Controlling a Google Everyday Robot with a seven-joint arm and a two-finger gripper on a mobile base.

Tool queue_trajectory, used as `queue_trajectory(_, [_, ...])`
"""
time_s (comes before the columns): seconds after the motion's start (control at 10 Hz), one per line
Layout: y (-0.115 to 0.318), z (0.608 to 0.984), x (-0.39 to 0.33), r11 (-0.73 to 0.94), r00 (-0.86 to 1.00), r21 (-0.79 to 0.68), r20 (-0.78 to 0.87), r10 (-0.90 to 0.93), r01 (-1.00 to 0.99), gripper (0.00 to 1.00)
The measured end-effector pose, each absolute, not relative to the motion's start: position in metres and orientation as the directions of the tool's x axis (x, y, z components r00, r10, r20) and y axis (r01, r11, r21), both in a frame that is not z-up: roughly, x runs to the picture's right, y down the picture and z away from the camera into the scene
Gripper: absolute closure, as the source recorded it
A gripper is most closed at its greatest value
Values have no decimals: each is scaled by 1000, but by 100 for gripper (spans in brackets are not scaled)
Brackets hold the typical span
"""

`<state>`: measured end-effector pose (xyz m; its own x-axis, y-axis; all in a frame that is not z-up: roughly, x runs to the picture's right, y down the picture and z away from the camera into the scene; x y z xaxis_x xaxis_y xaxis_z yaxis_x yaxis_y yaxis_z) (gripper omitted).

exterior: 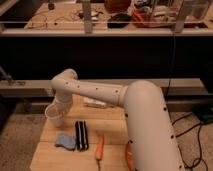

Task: Pick up the ceramic cup

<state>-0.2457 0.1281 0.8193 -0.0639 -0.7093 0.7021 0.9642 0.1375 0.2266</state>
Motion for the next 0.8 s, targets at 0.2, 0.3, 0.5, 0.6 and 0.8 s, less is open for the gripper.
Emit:
queue_trajectory(0.2, [114,803,-241,128,-67,222,700,-711,967,100])
queue_trajectory(0.3, [107,796,-237,130,-62,217,700,-712,967,100])
queue_trajectory(0.5, [104,794,-232,128,-60,213,699,-712,969,100])
queue_trajectory(0.6, [103,793,-231,125,-61,212,700,-712,969,100])
queue_trajectory(0.8, [99,789,-229,121,-62,209,700,-712,970,100])
